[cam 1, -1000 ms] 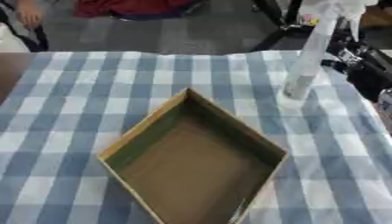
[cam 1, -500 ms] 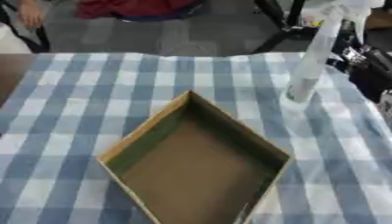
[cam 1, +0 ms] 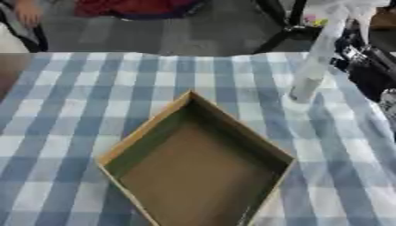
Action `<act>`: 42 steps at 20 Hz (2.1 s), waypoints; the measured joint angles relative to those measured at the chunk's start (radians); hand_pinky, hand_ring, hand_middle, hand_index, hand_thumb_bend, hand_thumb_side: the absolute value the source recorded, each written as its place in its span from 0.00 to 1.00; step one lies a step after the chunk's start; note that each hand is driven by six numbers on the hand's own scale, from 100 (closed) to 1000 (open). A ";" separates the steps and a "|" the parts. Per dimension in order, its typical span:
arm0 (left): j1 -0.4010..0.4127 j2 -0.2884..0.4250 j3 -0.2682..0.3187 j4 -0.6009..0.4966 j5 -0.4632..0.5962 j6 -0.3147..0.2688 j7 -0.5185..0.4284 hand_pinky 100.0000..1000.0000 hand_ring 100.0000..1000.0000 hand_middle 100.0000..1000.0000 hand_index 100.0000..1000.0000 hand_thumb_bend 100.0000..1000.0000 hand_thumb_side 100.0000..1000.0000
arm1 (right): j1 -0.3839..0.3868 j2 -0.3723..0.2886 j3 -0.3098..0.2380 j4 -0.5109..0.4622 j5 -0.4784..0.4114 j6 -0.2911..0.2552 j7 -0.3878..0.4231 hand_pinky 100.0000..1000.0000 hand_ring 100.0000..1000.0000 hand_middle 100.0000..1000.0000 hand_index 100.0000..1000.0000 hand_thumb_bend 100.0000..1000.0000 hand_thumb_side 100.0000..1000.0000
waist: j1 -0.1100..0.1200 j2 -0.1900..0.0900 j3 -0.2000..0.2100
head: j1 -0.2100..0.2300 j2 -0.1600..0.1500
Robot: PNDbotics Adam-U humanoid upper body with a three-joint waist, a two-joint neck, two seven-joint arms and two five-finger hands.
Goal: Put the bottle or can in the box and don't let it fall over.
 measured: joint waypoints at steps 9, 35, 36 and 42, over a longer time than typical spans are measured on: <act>-0.002 0.000 0.000 -0.003 0.000 0.000 -0.004 1.00 0.61 0.75 0.92 0.07 0.53 | -0.006 0.000 0.000 -0.013 -0.002 0.005 0.006 0.87 1.00 1.00 1.00 0.00 0.46 | -0.003 0.006 0.006 | -0.001 0.000; -0.005 0.000 0.000 -0.003 0.000 0.003 -0.010 1.00 0.60 0.75 0.92 0.06 0.55 | -0.017 0.000 0.006 -0.030 -0.001 -0.001 0.020 0.87 1.00 1.00 0.97 0.00 0.39 | -0.022 0.025 0.027 | -0.010 -0.014; -0.005 0.000 0.000 -0.003 0.000 0.003 -0.011 1.00 0.60 0.75 0.92 0.06 0.55 | -0.017 0.000 0.007 -0.030 0.002 -0.002 0.022 0.87 1.00 1.00 0.97 0.00 0.39 | -0.023 0.027 0.028 | -0.009 -0.015; -0.006 0.000 0.000 -0.003 0.000 0.003 -0.012 1.00 0.60 0.75 0.92 0.05 0.55 | -0.007 0.000 0.012 -0.031 0.019 -0.013 0.043 0.87 1.00 1.00 0.96 0.00 0.36 | -0.025 0.031 0.029 | -0.008 -0.016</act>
